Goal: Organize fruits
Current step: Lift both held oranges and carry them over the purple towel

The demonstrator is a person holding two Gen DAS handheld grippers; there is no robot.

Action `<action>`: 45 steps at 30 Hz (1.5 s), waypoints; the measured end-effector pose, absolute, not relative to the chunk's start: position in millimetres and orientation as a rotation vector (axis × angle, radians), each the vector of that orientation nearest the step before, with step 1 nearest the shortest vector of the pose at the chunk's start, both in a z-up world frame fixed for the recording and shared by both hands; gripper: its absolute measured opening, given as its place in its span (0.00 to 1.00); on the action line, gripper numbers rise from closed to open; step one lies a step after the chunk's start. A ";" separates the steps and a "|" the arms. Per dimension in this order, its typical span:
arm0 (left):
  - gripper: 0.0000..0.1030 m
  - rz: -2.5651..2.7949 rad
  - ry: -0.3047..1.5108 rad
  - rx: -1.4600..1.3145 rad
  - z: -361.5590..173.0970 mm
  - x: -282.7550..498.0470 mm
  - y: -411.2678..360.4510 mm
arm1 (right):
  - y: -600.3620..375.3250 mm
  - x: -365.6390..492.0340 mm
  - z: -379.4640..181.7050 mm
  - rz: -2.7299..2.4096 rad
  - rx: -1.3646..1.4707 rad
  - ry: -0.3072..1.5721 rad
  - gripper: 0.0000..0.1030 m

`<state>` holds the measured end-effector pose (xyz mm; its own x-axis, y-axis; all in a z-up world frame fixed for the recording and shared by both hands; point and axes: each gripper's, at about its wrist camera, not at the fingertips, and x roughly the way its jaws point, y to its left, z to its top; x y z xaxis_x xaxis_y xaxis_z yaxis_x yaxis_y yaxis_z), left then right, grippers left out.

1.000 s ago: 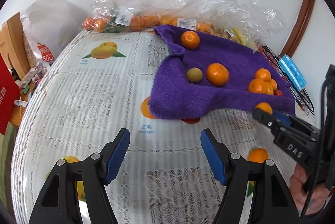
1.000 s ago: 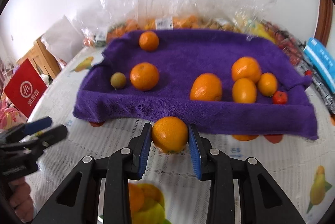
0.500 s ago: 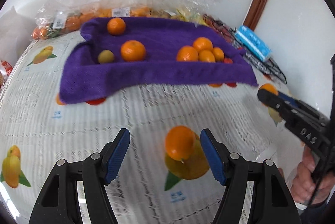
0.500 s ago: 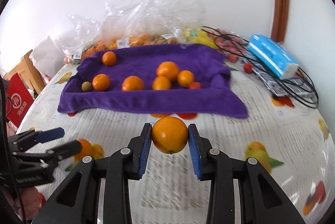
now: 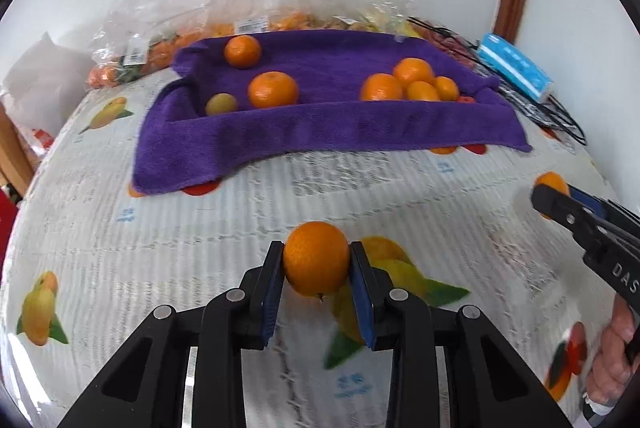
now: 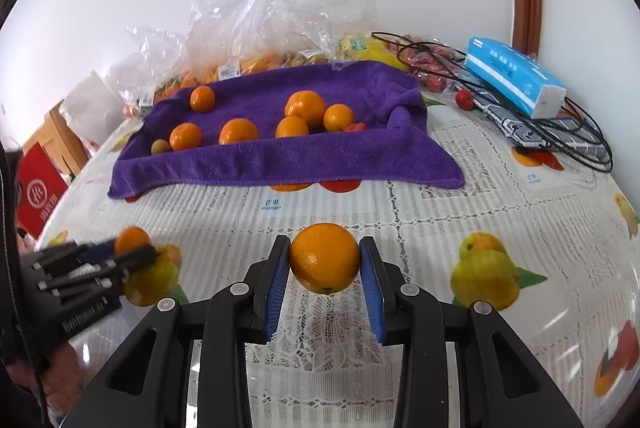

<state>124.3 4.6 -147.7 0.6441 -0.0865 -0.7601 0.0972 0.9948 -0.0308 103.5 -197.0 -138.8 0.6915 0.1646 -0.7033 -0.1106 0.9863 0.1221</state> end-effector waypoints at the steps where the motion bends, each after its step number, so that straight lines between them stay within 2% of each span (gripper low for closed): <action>1: 0.29 -0.090 0.865 0.004 -147.7 125.6 8.1 | -194.9 106.1 -140.4 0.157 0.055 0.792 0.34; 14: 0.30 -0.057 0.865 -0.047 -149.6 130.9 18.2 | -180.5 127.9 -161.0 0.198 0.007 0.902 0.34; 39: 0.29 -0.131 0.861 -0.094 -148.4 130.2 21.5 | -182.0 128.4 -161.1 0.197 0.022 0.900 0.34; 45: 0.29 -0.135 0.838 -0.063 -135.8 130.5 17.0 | -187.6 126.0 -149.9 0.175 0.036 0.847 0.34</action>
<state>130.5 17.0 -135.8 0.6607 -0.1442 -0.7367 0.0944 0.9895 -0.1090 126.0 -187.6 -149.9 0.6487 0.1685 -0.7422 -0.1400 0.9850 0.1012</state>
